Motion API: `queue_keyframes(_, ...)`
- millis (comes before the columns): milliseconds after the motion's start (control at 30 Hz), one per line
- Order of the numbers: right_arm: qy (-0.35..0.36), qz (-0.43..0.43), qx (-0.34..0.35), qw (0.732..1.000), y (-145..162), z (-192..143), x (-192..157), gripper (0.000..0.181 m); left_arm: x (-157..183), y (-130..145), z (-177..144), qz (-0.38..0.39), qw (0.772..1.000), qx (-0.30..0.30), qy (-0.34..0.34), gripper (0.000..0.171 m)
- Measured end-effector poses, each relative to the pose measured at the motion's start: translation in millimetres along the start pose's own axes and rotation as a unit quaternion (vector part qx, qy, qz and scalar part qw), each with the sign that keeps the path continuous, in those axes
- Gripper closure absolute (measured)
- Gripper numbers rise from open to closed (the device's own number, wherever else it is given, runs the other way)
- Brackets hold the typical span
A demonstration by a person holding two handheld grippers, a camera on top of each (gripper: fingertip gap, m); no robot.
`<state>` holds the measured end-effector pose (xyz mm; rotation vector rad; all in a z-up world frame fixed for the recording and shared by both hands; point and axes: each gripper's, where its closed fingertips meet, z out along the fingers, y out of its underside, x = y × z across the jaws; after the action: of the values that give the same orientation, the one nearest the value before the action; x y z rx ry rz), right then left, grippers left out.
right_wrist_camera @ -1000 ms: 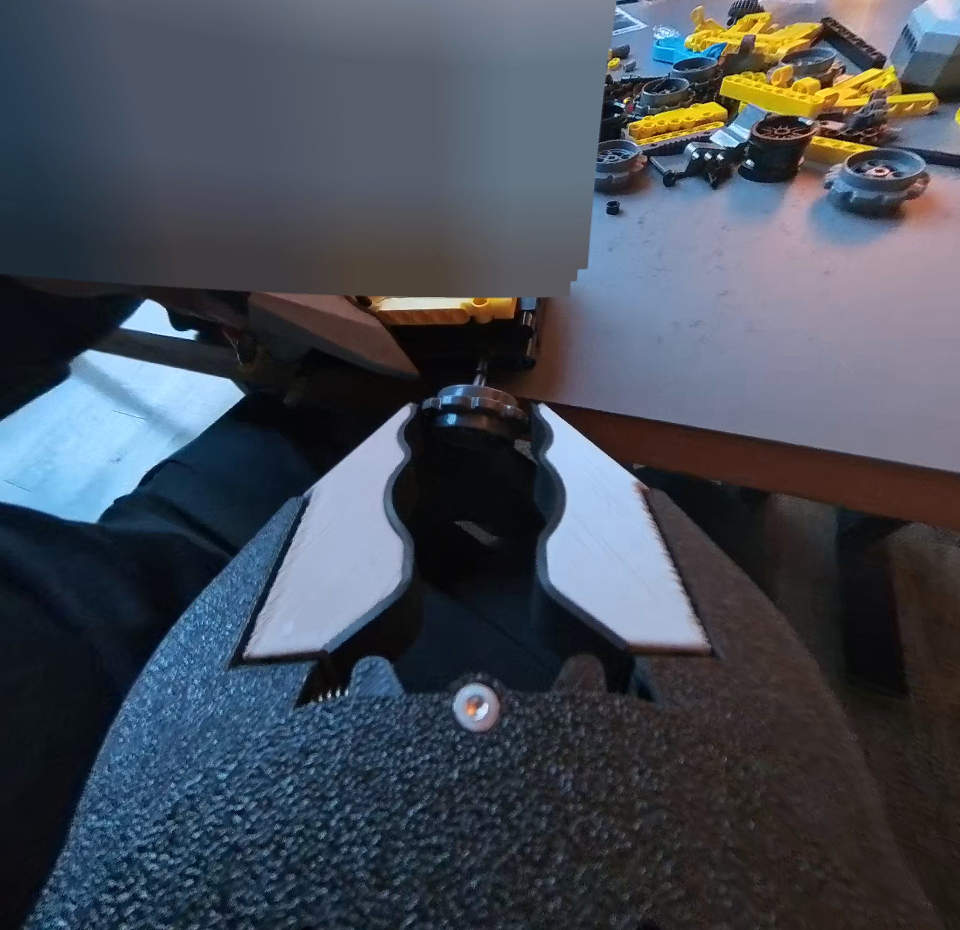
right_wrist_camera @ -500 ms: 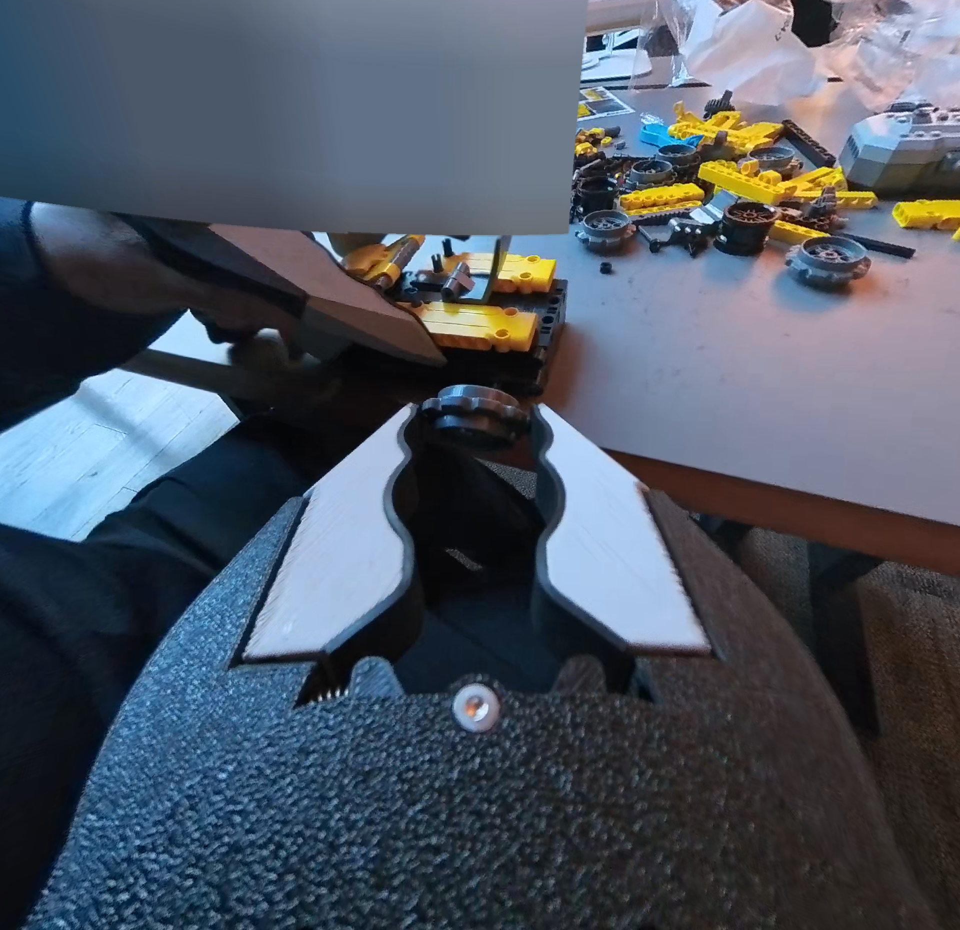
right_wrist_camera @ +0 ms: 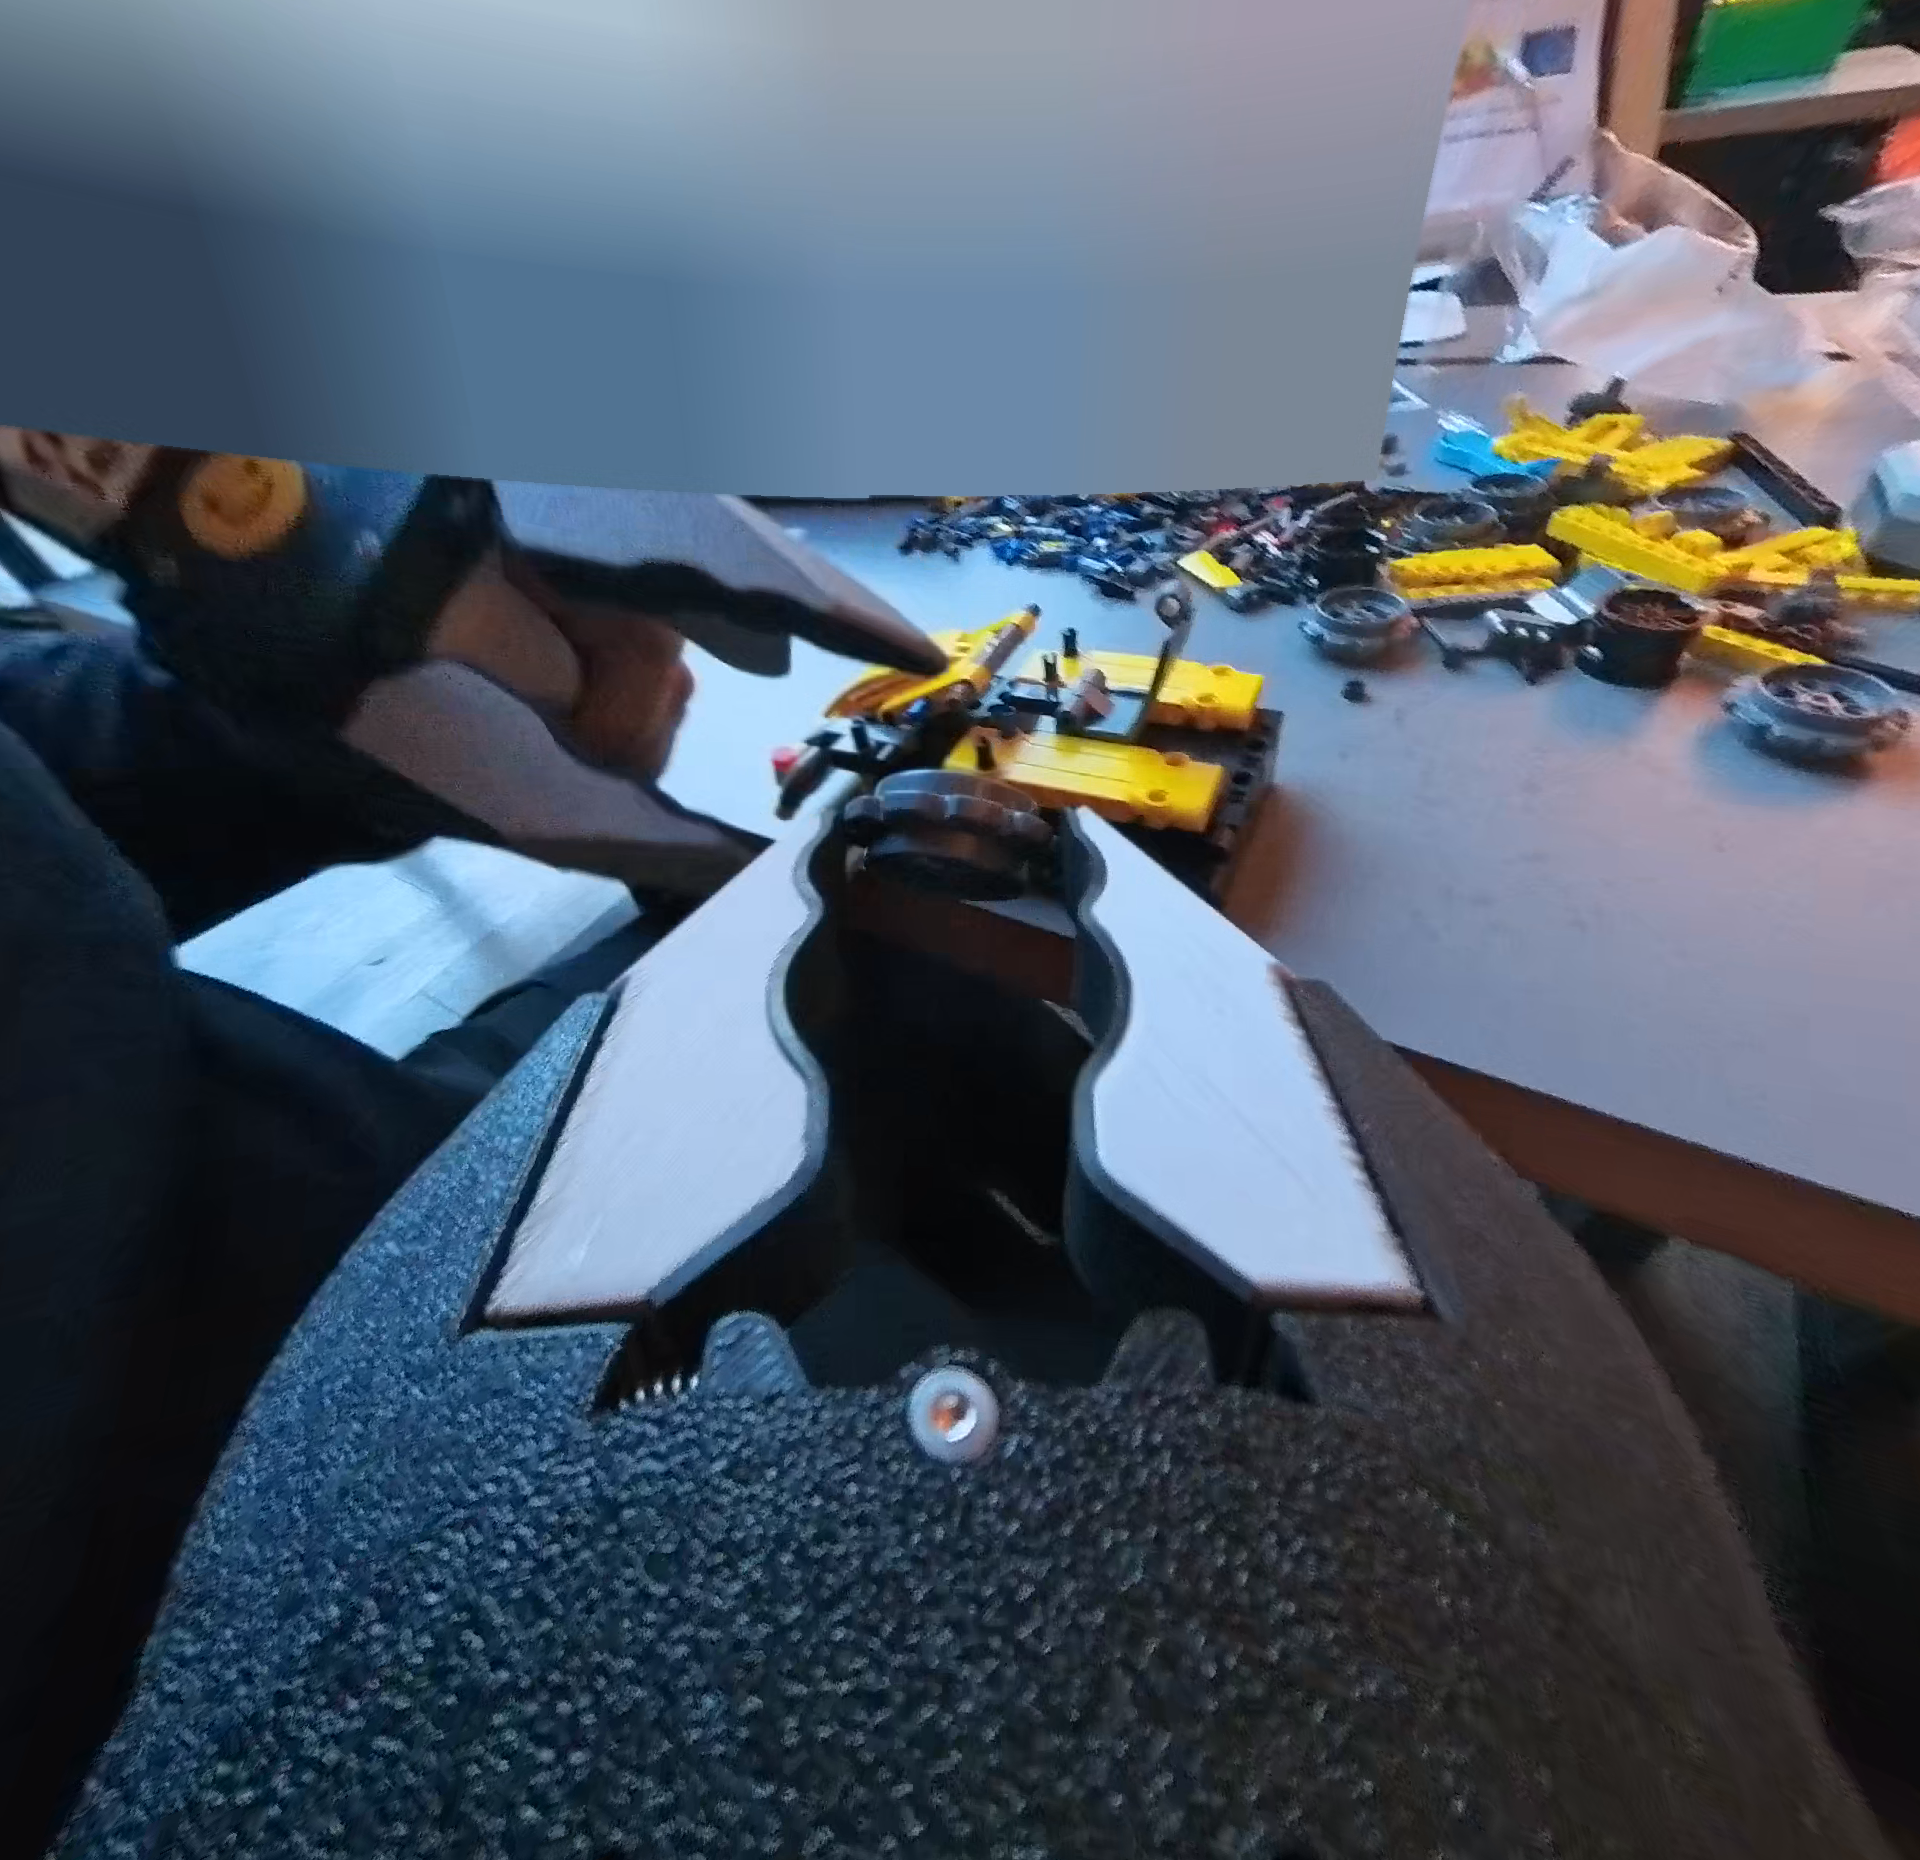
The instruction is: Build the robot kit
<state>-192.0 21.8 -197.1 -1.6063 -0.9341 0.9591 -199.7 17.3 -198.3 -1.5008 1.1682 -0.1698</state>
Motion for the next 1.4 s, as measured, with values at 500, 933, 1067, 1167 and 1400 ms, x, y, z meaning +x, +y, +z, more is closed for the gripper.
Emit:
queue_keyframes(500,-0.091,0.083,0.068,0.99,-15.8,-7.2,-17.6,0.14,15.4,-30.0,-7.9,0.063,0.985,0.156,-0.047,0.16)
queue_keyframes(933,-0.218,0.229,0.084,0.945,-21.1,-8.4,-24.2,0.131,14.4,-37.4,-14.6,0.065,0.979,0.19,-0.04,0.161)
queue_keyframes(1067,-0.223,0.218,0.089,0.946,-24.9,-9.0,-28.7,0.139,14.9,-38.3,-15.0,0.065,0.977,0.197,-0.04,0.161)
queue_keyframes(1167,-0.2,0.185,0.082,0.959,-25.9,-8.2,-27.6,0.139,13.7,-38.5,-15.6,0.055,0.978,0.199,-0.035,0.161)
queue_keyframes(1400,-0.065,0.056,0.025,0.996,-10.0,-4.4,-7.9,0.139,9.1,-21.2,-13.3,-0.02,0.992,0.125,-0.002,0.136)
